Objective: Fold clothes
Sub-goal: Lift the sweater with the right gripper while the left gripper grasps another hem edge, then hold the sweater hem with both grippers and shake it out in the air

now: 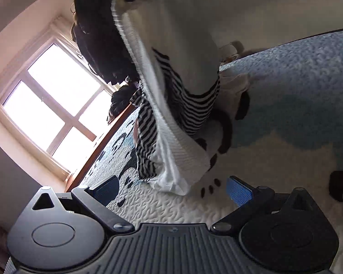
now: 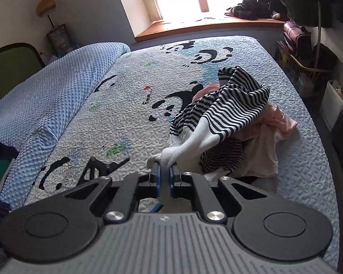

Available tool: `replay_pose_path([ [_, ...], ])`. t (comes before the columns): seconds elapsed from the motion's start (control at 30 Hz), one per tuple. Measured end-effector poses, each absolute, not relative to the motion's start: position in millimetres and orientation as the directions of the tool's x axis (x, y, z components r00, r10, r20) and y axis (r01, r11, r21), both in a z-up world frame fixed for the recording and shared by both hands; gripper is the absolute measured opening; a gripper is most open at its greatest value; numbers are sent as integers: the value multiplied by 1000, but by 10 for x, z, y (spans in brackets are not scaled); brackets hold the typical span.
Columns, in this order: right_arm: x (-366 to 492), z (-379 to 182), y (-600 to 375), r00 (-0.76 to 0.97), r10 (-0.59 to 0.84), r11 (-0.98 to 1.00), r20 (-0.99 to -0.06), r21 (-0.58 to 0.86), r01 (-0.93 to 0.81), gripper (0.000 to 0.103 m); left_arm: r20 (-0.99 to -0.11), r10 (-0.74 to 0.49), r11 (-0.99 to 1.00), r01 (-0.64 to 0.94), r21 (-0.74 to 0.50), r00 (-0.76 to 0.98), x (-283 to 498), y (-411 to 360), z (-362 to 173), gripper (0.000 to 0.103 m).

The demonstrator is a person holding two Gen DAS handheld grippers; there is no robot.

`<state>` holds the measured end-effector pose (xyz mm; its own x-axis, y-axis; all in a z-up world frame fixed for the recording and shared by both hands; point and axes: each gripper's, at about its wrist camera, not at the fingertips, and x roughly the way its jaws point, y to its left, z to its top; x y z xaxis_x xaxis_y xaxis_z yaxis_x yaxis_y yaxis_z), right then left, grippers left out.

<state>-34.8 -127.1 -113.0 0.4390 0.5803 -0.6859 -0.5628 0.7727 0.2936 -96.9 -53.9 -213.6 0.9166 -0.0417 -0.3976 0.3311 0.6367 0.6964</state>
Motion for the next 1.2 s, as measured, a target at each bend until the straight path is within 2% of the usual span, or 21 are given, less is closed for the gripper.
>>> replay_pose_path([
  [0.13, -348, -1055, -1321, 438, 577, 769, -689, 277, -576, 7, -410, -31, 684, 318, 657, 912, -812, -684, -2156, 96],
  [0.17, -341, -1056, -1331, 438, 568, 772, -697, 267, -576, 7, -417, -25, 693, 316, 648, 908, -744, -703, -2150, 88],
  [0.23, -329, -1057, -1351, 437, 549, 779, -713, 248, -576, 7, -464, -40, 708, 353, 611, 885, -599, -685, -2112, 47],
  [0.27, -322, -1058, -1362, 436, 539, 783, -720, 238, -575, 7, -499, -58, 719, 383, 580, 865, -527, -648, -2079, 5],
  [0.33, -310, -1060, -1382, 435, 520, 789, -735, 218, -575, 8, -549, -99, 781, 407, 473, 830, -452, -467, -1954, 6],
  [0.5, -289, -1054, -1429, 432, 476, 800, -766, 172, -576, 8, -508, -108, 795, 381, 471, 854, -648, 49, -1525, 5],
  [0.63, -496, -794, -1333, 404, 531, 761, -745, 209, -615, 8, -460, -150, 828, 365, 426, 875, -1013, 482, -832, 5],
  [0.7, -630, -531, -1257, 357, 567, 725, -742, 244, -644, 8, -450, -176, 834, 376, 405, 876, -1260, 644, -312, 5],
  [1.0, -1211, 1002, -826, 150, 640, 539, -753, 302, -786, 8, -571, -244, 782, 507, 362, 784, -2464, 1281, 2168, 6],
  [1.1, -1198, 1395, -636, 117, 639, 496, -761, 291, -818, 8, -611, -204, 789, 497, 360, 765, -2505, 1399, 2588, 6],
  [1.2, -869, 1175, -320, 104, 594, 500, -798, 265, -825, 9, -696, -143, 826, 472, 307, 703, -2159, 1592, 2517, 7],
])
